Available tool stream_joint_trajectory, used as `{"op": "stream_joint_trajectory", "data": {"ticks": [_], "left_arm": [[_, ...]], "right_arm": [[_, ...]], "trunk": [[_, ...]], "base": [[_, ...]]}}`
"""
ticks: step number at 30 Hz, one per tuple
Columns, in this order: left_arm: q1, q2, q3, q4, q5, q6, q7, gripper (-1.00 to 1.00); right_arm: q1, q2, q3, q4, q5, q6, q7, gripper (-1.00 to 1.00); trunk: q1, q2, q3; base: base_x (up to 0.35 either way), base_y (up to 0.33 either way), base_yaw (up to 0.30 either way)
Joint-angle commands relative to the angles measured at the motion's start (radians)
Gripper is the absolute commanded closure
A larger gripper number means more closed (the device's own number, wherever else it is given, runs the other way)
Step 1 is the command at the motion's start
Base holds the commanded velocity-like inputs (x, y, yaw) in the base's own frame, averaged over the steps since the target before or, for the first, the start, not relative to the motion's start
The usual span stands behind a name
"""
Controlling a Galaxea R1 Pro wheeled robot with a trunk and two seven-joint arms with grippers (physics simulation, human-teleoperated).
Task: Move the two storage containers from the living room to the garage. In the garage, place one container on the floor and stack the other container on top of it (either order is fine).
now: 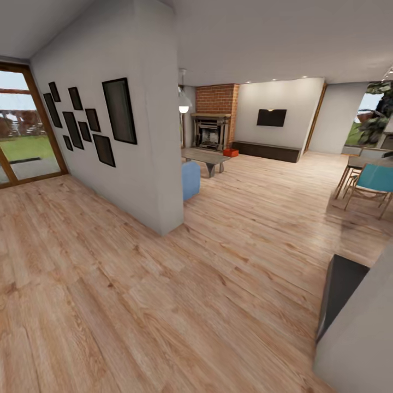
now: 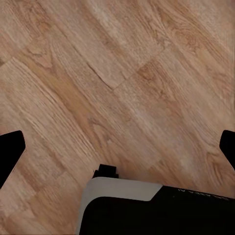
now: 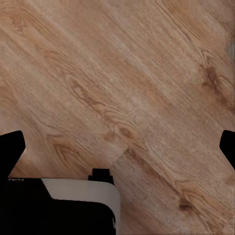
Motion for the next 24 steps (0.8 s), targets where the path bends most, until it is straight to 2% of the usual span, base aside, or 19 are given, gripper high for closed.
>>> {"op": "stream_joint_trajectory", "data": {"ticks": [1,9,24], "left_arm": [[-0.001,0.000,0.001,0.001,0.010,-0.003,-0.001,-1.00],[-0.001,0.000,0.002,0.001,0.010,-0.003,-0.001,-1.00],[-0.001,0.001,0.002,0.001,0.010,-0.003,-0.001,-1.00]], "right_arm": [[-0.001,0.001,0.008,0.001,0.000,-0.002,-0.006,-1.00],[-0.001,0.004,0.007,0.001,-0.002,-0.002,-0.006,-1.00],[-0.001,0.004,0.006,0.001,-0.001,-0.003,-0.006,-1.00]], "trunk": [[0.001,-0.001,-0.002],[0.001,-0.001,-0.002],[0.001,-0.001,-0.002]], "base": [[0.297,0.180,-0.004],[0.297,0.165,-0.033],[0.316,0.030,-0.261]]}}
